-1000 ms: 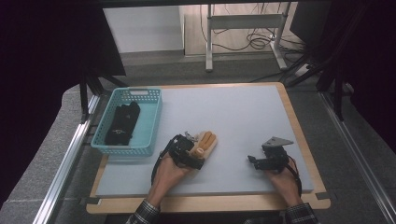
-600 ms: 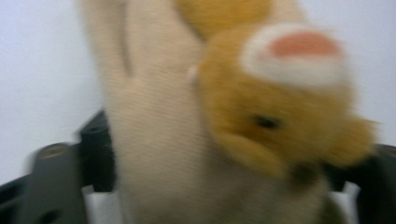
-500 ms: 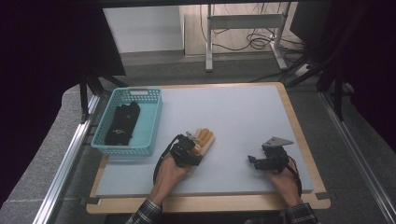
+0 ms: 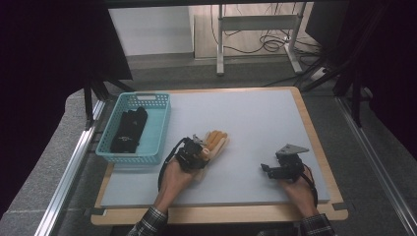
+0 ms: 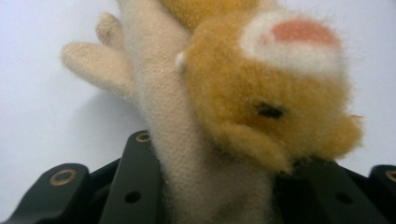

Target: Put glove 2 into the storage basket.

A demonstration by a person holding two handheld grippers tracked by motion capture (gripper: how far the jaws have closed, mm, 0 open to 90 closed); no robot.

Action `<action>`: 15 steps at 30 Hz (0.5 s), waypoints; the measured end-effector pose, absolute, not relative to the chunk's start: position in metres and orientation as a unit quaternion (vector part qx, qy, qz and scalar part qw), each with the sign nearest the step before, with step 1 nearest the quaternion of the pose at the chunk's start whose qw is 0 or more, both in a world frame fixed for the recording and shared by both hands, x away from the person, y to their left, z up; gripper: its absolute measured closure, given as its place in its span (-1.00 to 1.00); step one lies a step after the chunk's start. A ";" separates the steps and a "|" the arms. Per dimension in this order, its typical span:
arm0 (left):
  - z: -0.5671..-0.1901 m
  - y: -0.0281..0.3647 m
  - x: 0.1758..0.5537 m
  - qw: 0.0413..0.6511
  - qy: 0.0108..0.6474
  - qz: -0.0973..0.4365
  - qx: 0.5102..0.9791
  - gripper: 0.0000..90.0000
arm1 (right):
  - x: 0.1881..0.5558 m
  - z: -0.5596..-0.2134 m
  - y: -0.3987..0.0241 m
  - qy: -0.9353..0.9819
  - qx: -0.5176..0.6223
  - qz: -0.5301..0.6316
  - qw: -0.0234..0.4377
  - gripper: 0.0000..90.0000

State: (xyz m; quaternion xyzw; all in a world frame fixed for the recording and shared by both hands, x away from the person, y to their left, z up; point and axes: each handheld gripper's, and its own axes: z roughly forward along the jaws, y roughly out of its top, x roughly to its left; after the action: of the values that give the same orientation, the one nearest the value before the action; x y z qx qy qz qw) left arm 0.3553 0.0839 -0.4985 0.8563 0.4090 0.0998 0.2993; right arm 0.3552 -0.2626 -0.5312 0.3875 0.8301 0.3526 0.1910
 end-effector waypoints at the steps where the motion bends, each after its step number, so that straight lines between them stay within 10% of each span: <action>1: -0.495 0.085 0.356 0.303 0.411 0.100 0.854 0.46 | 0.355 -0.531 -0.263 0.830 0.388 0.353 0.191 -0.52; 15: -0.443 0.117 0.370 0.320 0.424 0.128 0.837 0.52 | 0.355 -0.531 -0.263 0.830 0.388 0.354 0.191 -0.52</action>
State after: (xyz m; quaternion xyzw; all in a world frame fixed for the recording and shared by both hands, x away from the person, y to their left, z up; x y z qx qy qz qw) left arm 0.3699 0.1168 -0.4435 0.8373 0.4242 0.1278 0.3203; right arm 0.3550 -0.2626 -0.5314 0.3878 0.8296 0.3535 0.1909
